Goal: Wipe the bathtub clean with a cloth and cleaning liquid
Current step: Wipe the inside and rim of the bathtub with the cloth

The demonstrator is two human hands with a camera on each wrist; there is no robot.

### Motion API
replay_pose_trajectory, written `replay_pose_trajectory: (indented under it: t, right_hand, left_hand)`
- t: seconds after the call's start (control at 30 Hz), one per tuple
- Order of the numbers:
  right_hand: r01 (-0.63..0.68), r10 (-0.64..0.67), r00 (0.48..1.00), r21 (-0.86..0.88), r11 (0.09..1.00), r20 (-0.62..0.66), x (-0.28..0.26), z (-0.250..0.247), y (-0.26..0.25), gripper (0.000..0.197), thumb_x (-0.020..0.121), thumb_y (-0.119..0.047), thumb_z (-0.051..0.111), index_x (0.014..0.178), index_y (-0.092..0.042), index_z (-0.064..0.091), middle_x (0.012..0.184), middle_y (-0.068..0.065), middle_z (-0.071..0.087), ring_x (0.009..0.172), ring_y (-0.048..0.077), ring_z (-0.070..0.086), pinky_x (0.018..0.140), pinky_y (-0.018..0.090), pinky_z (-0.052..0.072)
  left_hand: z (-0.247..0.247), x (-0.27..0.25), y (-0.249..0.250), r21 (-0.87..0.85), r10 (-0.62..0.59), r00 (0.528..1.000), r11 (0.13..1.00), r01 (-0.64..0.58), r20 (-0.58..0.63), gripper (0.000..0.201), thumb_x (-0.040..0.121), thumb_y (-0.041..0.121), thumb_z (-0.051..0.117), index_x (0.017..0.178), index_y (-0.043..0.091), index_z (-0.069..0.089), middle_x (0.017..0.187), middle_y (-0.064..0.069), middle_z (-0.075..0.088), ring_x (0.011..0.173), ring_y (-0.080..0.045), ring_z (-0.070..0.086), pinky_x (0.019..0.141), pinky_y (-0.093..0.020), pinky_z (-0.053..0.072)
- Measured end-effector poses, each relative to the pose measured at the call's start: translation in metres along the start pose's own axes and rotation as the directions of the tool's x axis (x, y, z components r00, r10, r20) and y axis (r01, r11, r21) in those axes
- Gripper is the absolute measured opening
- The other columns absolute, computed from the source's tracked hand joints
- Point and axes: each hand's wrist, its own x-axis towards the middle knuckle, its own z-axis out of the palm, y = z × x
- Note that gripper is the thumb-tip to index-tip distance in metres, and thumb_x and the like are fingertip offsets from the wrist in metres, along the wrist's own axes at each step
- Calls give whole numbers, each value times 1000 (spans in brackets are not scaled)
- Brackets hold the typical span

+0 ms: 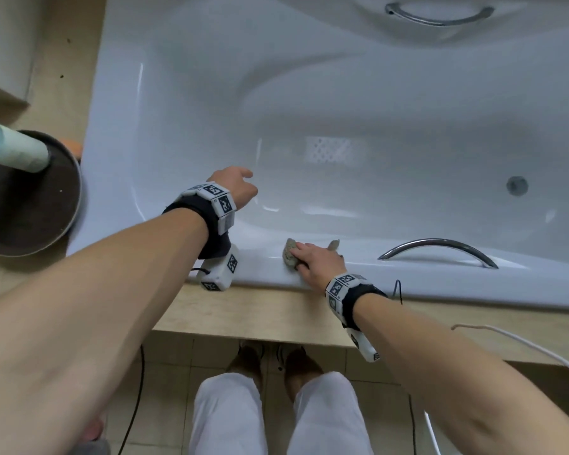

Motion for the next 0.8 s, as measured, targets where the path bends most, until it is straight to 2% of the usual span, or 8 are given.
replay_pose_trajectory:
  t: [0.07,0.13,0.23,0.37,0.43,0.53,0.67,0.8]
  right_hand:
    - [14,-14,1000,16,1000,-11,8,1,-10,34,95,-21,43,128,-21,52,124,5,53,114,26,53,72,32,31]
    - [7,-7,1000,48,999,5,18,1,-17,33,96,-23,43,127,-23,53,125,5,55,114,27,54,74,34,36]
    - [8,-12,997,58,998,76,35,-2,-31,32,95,-24,42,124,-24,55,124,5,59,112,30,56,82,37,44]
    - [0,-21,991,148,989,136,53,-6,-60,32,91,-21,43,116,-32,60,121,1,64,112,28,57,92,43,47]
    - [-1,-34,982,188,982,183,67,-8,-80,33,90,-19,46,115,-31,64,118,-1,66,110,25,57,93,35,43]
    - [-74,-3,962,271,960,274,101,-19,-100,28,88,-22,58,112,-28,71,114,-3,69,106,21,60,83,25,42]
    - [-206,100,958,403,892,267,155,-44,-83,27,85,-16,64,110,-23,73,107,-4,70,102,16,61,87,23,48]
    - [-306,251,951,436,846,180,198,-70,-27,26,86,-20,62,109,-25,74,112,-3,71,109,19,62,99,31,49]
  left_hand:
    - [2,3,-16,17,-41,999,999,40,13,51,88,25,56,139,27,49,139,-5,53,121,-28,52,90,-27,40]
    - [4,6,-33,39,-79,997,996,78,25,51,88,25,56,139,27,49,139,-5,52,123,-29,51,94,-29,41]
    - [3,11,-53,42,-118,992,992,116,43,51,88,25,57,139,27,50,140,-5,52,125,-29,49,99,-31,40]
    - [-5,29,-69,37,-120,991,992,119,53,51,88,26,57,139,27,50,141,-5,50,124,-30,50,96,-31,41]
    - [-12,43,-74,27,-123,991,992,122,58,51,88,26,57,139,27,50,141,-5,51,123,-29,50,94,-30,41]
    - [-21,70,-80,1,-120,990,993,121,73,52,88,24,57,139,27,49,140,-4,52,122,-28,51,91,-29,40]
    - [-29,114,-79,9,-102,991,995,101,83,52,88,25,56,139,27,49,140,-4,52,122,-28,51,94,-29,41]
    - [-20,163,-69,34,-62,992,998,59,114,53,87,28,57,140,28,48,142,-3,50,125,-29,49,98,-32,40]
